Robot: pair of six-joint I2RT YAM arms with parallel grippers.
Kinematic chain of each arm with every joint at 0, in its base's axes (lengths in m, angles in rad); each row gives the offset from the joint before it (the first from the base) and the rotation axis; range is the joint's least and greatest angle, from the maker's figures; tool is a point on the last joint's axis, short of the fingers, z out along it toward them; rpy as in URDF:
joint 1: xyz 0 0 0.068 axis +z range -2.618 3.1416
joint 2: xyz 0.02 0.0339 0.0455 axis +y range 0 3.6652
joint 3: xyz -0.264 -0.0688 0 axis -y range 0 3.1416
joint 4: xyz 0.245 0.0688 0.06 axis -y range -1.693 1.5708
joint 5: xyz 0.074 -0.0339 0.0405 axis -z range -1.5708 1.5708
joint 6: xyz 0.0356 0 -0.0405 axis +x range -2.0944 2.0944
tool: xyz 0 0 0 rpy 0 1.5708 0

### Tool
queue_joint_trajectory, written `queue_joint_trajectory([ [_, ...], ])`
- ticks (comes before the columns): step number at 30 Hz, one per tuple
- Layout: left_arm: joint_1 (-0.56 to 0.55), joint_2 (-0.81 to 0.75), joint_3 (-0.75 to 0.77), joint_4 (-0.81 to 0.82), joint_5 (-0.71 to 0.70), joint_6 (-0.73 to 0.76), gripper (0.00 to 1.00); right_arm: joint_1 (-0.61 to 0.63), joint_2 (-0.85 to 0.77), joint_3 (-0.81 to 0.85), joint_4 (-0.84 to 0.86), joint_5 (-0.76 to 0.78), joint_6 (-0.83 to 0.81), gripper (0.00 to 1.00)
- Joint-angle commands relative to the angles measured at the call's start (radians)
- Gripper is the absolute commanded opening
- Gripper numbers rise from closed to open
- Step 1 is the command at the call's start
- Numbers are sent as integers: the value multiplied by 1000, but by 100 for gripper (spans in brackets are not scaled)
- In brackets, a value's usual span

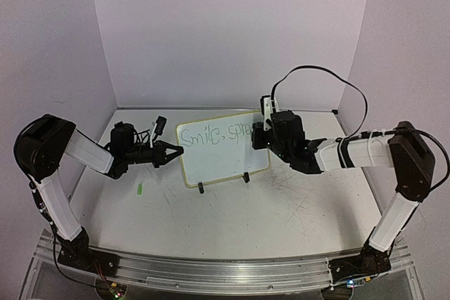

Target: Write a sentence on the whiteboard

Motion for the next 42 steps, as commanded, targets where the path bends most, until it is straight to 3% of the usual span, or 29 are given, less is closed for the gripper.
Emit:
queue_joint_trajectory([
  [1,5,16,-7,-98,-100,109,0,-7,-71,-14,51,-6,3,0],
  [15,5,16,-9,-98,-98,109,0,-29,-15,27,40,41,3,0],
  [42,5,16,-8,-98,-98,110,0,-24,22,41,17,-31,9,0],
])
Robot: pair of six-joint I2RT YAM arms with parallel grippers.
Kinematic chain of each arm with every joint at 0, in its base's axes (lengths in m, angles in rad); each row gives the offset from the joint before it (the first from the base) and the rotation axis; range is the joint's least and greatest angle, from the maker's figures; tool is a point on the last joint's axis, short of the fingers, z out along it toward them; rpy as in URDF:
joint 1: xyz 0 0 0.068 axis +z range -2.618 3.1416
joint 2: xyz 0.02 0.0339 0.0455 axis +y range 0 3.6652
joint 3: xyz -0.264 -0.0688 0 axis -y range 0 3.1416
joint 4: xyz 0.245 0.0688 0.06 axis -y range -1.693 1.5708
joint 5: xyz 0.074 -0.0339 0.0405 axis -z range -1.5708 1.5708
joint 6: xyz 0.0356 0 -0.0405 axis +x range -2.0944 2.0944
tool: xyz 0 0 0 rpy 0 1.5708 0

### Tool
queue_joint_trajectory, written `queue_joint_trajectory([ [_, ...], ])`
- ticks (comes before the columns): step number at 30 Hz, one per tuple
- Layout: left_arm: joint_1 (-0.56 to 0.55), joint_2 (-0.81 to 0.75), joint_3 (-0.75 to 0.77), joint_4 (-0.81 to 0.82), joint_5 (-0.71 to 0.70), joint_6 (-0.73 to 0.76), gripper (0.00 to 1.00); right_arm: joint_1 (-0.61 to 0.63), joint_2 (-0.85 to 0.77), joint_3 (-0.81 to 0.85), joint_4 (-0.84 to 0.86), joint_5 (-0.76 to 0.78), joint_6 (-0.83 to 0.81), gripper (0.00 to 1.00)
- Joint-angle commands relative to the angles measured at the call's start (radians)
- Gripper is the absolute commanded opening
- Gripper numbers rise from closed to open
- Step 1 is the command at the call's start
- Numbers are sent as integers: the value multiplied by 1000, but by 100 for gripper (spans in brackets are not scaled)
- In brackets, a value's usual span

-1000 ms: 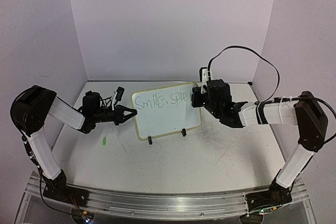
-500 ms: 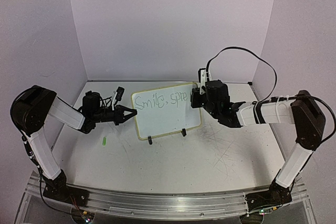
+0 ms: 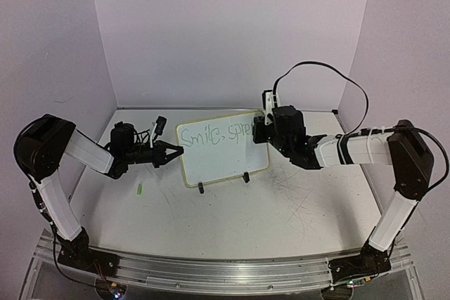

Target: Write a sentence on the whiteboard

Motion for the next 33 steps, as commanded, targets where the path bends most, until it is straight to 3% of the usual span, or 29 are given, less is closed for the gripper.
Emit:
queue_joint_trajectory([
  [1,5,17,-7,-98,-97,110,0,5,2,-2,-1,-20,23,0],
  [16,5,16,-7,-98,-96,109,0,6,-31,-47,-29,40,37,0],
  [33,5,14,-10,-98,-96,111,0,-10,2,60,0,65,-34,0],
])
